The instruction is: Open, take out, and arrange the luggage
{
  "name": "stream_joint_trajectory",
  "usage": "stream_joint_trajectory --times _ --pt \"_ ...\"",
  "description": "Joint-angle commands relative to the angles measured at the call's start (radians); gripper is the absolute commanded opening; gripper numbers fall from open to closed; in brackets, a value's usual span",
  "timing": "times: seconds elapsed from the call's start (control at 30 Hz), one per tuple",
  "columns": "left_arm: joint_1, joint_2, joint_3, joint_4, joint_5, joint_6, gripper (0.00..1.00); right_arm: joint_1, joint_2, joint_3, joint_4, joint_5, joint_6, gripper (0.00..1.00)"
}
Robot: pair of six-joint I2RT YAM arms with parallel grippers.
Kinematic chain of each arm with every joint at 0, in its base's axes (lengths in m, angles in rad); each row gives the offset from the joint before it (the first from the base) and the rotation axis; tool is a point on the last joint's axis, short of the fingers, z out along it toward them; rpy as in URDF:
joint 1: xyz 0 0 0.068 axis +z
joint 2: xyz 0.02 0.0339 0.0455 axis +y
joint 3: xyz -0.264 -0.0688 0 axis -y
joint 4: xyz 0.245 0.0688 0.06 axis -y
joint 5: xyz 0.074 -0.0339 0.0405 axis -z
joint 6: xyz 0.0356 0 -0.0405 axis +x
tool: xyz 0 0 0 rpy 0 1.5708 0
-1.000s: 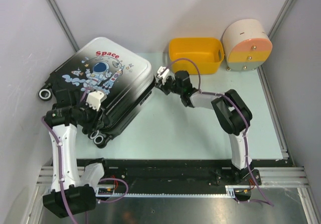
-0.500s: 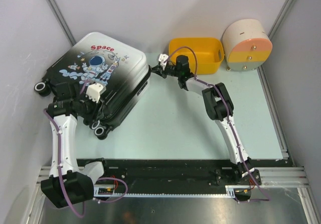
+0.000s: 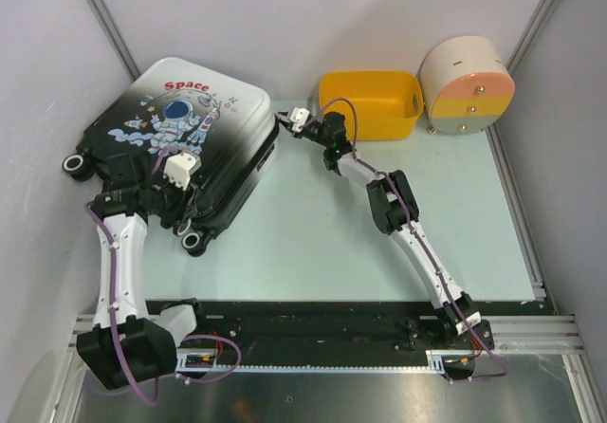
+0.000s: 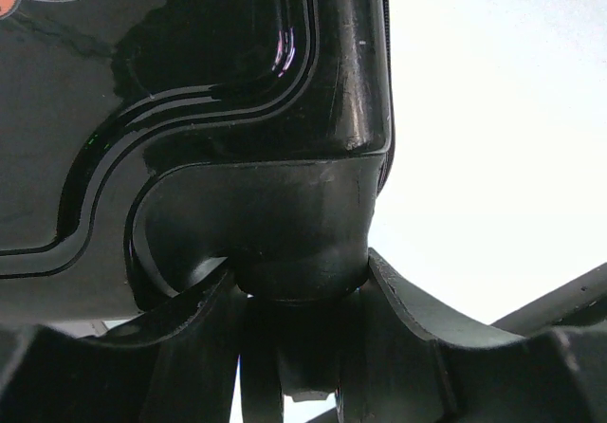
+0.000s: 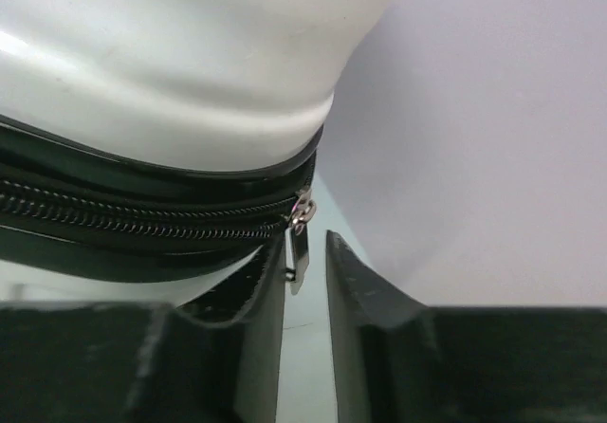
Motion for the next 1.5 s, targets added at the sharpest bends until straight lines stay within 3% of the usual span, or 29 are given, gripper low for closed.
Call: stream_joint_trajectory --times 0.0,0.03,0.07,0.1,0.13,0.2,0.33,0.47,0.6,0.7,0.83,1.07,1.3,1.47 --pt "0.044 0.08 -0.063 -0.044 -0.299 0.125 0.13 0.025 -0.06 -0.186 0.123 0.142 0.037 0.38" --pt "0.045 0.055 -0.046 -0.046 -0.27 0.119 0.24 0.028 -0.13 -0.242 0.166 0.151 0.046 0.48" --pt "0.042 0.038 -0.003 -0.047 -0.253 0.093 0.35 0.027 -0.163 -0.307 0.187 0.157 0.064 0.51" --pt "0.044 0.02 0.026 -0.05 -0.236 0.076 0.64 0.024 -0.204 -0.361 0.2 0.157 0.07 0.53" --pt "0.042 0.002 0.055 -0.053 -0.206 0.065 0.79 0.017 -0.272 -0.463 0.206 0.16 0.075 0.56" --pt "0.041 -0.04 0.152 -0.056 -0.103 0.018 1.0 0.004 -0.343 -0.55 0.207 0.157 0.087 0.59" --pt "0.041 -0.028 0.333 -0.052 0.077 -0.106 1.0 -0.021 -0.499 -0.739 0.172 0.15 0.06 0.63" --pt "0.041 0.085 0.538 0.028 0.125 -0.314 1.0 -0.042 -0.654 -0.865 0.074 0.133 0.078 0.72" --pt "0.041 0.313 0.688 0.174 -0.015 -0.507 1.0 -0.046 -0.741 -0.912 -0.048 0.085 0.107 0.81" --pt "0.042 0.456 0.84 0.255 -0.121 -0.634 1.0 -0.046 -0.795 -0.923 -0.195 0.047 0.142 0.94" --pt "0.061 0.749 1.084 0.261 -0.229 -0.709 1.0 -0.049 -0.851 -0.946 -0.305 -0.014 0.176 0.96" --pt "0.078 1.09 1.467 0.315 -0.283 -0.827 1.0 -0.065 -0.907 -0.989 -0.403 -0.031 0.251 0.98" --pt "0.067 1.173 1.413 0.566 -0.242 -0.797 1.0 -0.081 -0.966 -0.995 -0.628 -0.136 0.221 1.0" --pt "0.032 1.199 1.378 0.58 -0.277 -0.824 1.0 -0.081 -1.004 -1.018 -0.681 -0.113 0.216 1.0"
